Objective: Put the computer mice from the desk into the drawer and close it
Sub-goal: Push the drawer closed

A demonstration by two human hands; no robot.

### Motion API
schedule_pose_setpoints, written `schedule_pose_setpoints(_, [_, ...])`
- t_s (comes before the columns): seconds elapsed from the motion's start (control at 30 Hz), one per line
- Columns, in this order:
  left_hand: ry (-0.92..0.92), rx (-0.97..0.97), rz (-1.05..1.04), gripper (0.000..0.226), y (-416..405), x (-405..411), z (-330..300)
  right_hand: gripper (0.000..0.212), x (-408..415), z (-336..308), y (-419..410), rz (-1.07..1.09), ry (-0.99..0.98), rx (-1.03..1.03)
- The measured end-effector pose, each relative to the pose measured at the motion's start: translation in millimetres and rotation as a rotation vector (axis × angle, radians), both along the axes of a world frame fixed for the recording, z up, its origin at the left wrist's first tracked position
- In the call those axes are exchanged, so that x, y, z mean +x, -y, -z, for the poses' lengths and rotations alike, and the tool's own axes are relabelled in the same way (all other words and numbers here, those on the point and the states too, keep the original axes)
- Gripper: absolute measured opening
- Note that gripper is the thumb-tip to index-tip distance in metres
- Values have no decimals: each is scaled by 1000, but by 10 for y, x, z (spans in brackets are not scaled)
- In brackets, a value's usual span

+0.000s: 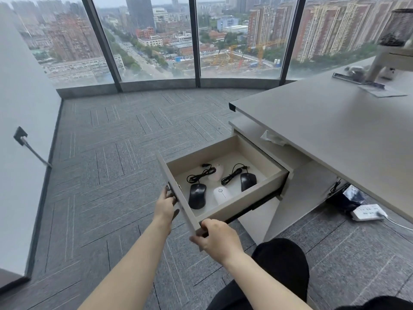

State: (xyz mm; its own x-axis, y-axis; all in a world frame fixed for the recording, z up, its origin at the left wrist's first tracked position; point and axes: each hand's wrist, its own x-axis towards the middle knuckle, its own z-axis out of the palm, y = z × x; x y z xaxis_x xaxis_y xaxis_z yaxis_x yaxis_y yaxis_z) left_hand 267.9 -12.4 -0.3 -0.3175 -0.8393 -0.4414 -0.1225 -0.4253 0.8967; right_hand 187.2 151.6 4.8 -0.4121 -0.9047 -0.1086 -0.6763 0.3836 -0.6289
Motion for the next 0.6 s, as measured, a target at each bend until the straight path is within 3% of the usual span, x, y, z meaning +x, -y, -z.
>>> schedule_pose_setpoints(0.17, [-68,39,41,53,-36,-187,-54,25,-132,-9,-30,101,-32,3])
schedule_pose_setpoints(0.43, [-110,77,166,61,-132,-978,-77,25,-801,12,-198,379,35,43])
schedule_pose_setpoints(0.5, [-131,103,183,63,-158,-1194,-100,33,-958,16,-229,503,76,37])
schedule_pose_setpoints(0.6, [-169,168,207,60,-210,-1523,-117,68,-1161,50,-256,699,133,16])
